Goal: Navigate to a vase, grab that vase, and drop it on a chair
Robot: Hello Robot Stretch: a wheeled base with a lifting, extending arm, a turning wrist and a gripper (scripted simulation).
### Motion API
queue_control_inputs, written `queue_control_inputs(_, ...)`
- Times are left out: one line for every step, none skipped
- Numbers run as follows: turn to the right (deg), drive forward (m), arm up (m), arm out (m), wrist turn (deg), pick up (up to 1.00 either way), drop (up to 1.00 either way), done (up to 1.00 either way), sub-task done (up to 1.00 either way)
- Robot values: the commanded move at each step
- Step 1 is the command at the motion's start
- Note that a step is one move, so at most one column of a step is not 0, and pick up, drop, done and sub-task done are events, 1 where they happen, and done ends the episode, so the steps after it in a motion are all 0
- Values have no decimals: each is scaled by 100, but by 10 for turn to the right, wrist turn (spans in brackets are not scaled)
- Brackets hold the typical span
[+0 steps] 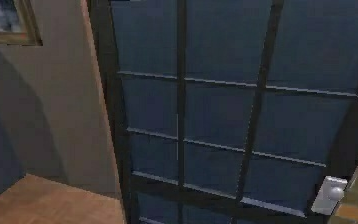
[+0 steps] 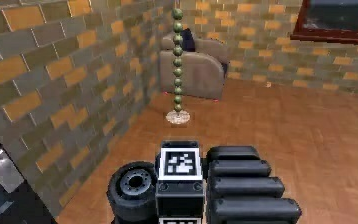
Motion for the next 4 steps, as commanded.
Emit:
queue_control_inputs(-450, 0, 0, 0, 0, 0, 0, 0, 0)
queue_control_inputs(-180, 0, 0, 0, 0, 0, 0, 0, 0)
queue_control_inputs(0, 25, 0, 0, 0, 0, 0, 0, 0)
queue_control_inputs(-90, 0, 0, 0, 0, 0, 0, 0, 0)
